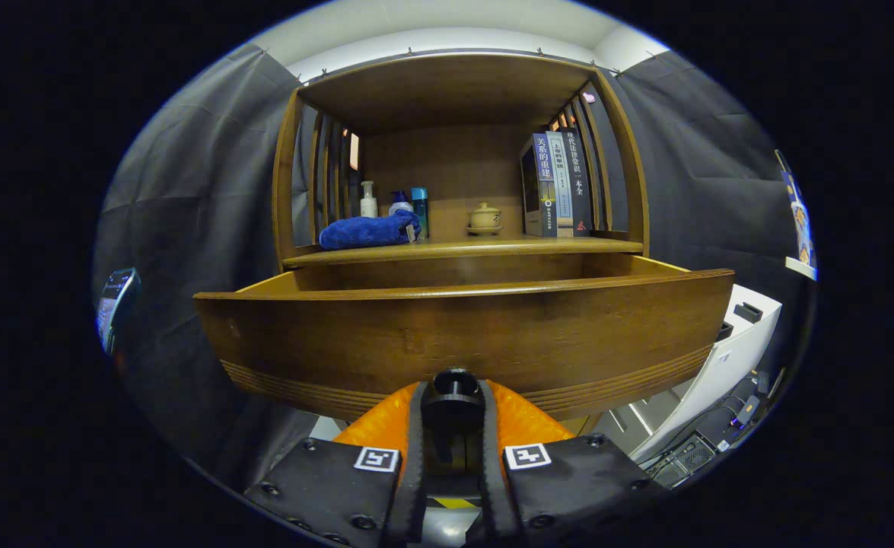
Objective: Pull open the drawer, take out the items inside it, and place them on the countertop above the cabinet.
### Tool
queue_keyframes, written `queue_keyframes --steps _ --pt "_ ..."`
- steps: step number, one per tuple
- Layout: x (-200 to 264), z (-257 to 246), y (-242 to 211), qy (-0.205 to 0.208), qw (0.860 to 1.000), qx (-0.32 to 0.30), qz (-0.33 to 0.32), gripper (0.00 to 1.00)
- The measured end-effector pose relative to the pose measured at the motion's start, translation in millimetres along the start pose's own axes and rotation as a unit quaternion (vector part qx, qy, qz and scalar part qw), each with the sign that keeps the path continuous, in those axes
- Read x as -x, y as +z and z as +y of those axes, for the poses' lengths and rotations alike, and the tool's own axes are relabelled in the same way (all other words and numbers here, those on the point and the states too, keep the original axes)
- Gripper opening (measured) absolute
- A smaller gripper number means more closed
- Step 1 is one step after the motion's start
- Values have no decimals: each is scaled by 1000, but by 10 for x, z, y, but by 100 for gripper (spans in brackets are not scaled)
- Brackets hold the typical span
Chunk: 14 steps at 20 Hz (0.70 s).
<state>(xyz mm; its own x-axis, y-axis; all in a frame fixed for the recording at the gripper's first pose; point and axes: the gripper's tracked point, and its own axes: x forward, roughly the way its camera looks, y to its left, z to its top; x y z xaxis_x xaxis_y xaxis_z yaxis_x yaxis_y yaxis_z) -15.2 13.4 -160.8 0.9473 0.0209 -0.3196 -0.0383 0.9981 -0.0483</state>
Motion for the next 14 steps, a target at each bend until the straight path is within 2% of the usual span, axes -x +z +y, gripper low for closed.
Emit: queue_keyframes --steps 4,9,12,14 --pt "39 5 -28 -3 1000 4 -4 37" --pt "116 -102 121 -26 999 2 -27 63" --pt "279 -112 364 -19 998 -1 -55 79" --pt "432 -185 737 -16 996 -6 -87 80"
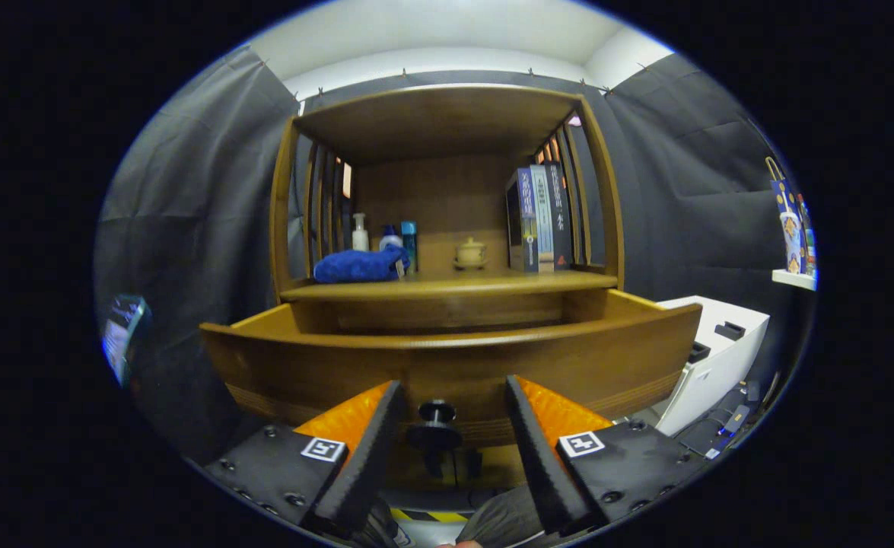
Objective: Pull open the drawer, take out the items inside it, and place them on the countertop above the cabinet.
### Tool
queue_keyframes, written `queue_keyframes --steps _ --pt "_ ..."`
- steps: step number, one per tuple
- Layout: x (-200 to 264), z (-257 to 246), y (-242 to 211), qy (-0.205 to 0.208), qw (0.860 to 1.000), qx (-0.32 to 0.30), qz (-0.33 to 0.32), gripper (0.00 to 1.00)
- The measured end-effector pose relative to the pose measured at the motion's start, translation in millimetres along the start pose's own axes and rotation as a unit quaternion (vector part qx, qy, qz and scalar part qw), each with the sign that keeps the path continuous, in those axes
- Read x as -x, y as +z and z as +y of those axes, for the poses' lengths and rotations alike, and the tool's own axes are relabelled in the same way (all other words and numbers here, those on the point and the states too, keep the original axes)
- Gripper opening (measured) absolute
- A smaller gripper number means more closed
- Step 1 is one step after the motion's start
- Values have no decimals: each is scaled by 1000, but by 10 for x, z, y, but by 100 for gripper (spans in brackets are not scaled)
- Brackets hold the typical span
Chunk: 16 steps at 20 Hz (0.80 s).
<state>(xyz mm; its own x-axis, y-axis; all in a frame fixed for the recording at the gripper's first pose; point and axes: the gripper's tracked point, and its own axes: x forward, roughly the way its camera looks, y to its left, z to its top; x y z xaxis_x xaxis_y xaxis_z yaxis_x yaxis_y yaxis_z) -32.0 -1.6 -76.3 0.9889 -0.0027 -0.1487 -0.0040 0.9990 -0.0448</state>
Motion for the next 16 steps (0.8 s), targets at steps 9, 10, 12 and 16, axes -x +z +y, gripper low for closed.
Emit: queue_keyframes --steps 9,10,12,16 --pt "-532 68 1889 71 995 3 -66 88" --pt "-633 137 1954 79 995 1 -53 89" --pt "-874 253 1952 88 996 7 -19 89" --pt "-1356 368 1392 85 990 58 102 90"
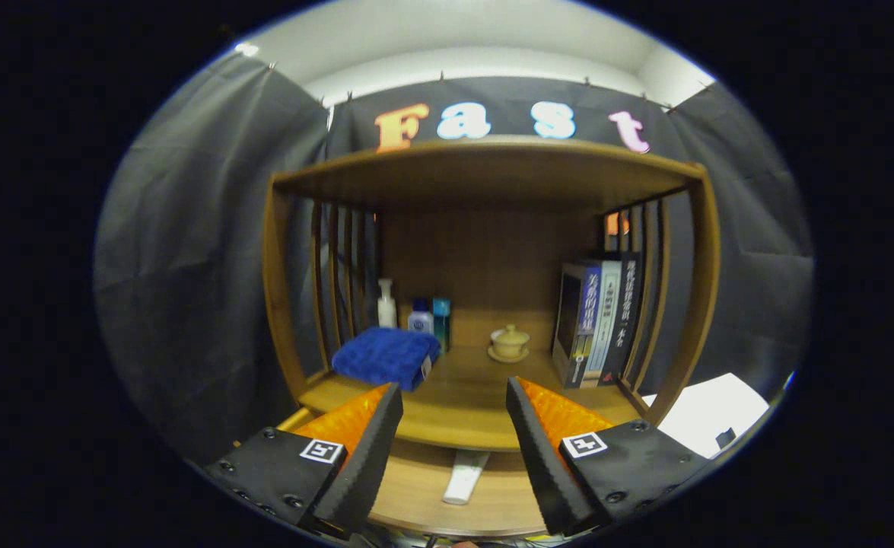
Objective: Pull open the drawer, take out the items inside it, and place them on the countertop above the cabinet.
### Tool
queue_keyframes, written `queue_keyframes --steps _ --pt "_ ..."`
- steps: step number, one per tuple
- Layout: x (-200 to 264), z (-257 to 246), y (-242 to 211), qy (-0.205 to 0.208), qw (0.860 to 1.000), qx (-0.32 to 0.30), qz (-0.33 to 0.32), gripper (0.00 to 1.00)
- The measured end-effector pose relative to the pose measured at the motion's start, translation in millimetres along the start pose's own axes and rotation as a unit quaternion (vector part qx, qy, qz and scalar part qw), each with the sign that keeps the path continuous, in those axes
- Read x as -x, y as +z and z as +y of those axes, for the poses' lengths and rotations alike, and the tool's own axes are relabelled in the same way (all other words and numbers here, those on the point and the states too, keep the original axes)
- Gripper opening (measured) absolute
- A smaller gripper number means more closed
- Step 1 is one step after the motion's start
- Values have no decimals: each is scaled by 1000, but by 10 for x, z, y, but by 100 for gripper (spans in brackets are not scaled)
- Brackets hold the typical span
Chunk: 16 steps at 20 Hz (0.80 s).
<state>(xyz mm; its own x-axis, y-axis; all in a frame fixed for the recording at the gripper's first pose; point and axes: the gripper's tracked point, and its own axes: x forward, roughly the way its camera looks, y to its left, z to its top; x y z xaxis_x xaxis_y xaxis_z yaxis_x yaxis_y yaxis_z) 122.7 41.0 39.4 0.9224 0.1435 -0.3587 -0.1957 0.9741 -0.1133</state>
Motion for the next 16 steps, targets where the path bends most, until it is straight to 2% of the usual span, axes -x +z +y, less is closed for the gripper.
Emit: queue_keyframes --steps 4,7,9,11,13,16 --pt "-381 103 -850 8 988 2 153 92" --pt "-530 121 -1379 6 965 -6 262 95" --pt "-550 140 -1703 7 945 -37 324 95" --pt "-578 60 -1840 -2 935 -41 353 94" --pt "-675 -60 -1914 -20 931 -32 364 94" --pt "-727 -113 -2031 -22 920 -41 389 92"
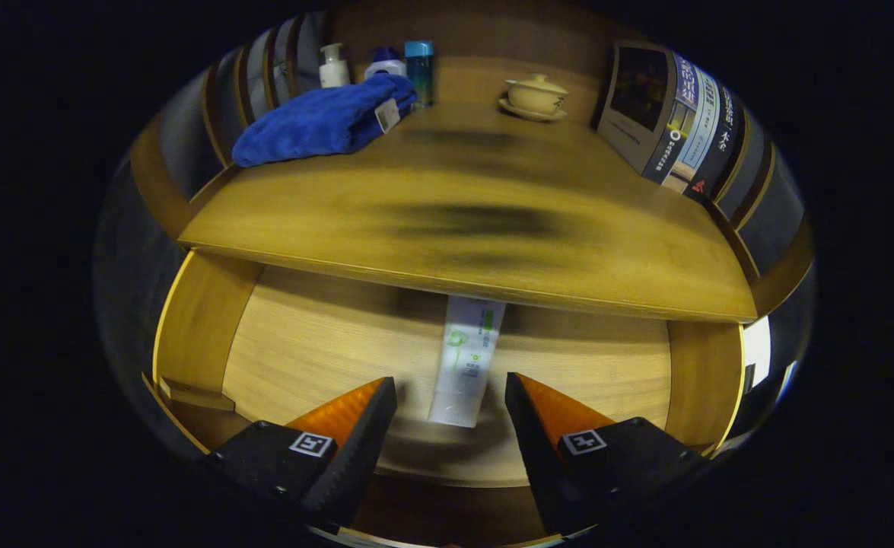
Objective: Pull open the drawer, take out the items inside it, and place them on the countertop above the cabinet.
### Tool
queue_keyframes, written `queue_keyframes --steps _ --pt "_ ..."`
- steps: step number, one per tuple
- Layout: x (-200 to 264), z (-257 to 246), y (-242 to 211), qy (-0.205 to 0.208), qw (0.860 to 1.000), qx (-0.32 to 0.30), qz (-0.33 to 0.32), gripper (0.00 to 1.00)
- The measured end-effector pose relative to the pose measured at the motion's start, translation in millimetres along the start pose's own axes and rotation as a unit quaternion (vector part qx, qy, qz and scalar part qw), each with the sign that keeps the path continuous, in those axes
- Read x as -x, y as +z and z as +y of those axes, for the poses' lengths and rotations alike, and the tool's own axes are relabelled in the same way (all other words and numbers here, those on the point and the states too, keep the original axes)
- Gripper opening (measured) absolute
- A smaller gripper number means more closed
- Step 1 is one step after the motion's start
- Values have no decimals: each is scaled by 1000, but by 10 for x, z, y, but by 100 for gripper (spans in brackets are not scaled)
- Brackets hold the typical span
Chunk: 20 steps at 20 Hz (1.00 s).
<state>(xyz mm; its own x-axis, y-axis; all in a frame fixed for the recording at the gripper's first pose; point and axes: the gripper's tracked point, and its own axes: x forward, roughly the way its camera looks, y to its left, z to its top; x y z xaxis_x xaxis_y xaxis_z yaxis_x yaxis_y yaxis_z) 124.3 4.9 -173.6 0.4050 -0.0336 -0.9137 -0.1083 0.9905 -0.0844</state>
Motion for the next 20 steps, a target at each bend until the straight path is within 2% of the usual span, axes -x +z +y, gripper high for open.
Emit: queue_keyframes --steps 6,8,10,13,19,20 --pt "-211 47 -212 21 997 -8 76 87" --pt "-255 2 -253 11 995 -5 95 85" --pt "-230 -69 -136 2 996 1 86 70" --pt "-146 -103 -13 11 996 -6 86 48" --pt "342 20 426 76 994 -17 74 44" --pt "342 20 426 76 994 -17 74 44"
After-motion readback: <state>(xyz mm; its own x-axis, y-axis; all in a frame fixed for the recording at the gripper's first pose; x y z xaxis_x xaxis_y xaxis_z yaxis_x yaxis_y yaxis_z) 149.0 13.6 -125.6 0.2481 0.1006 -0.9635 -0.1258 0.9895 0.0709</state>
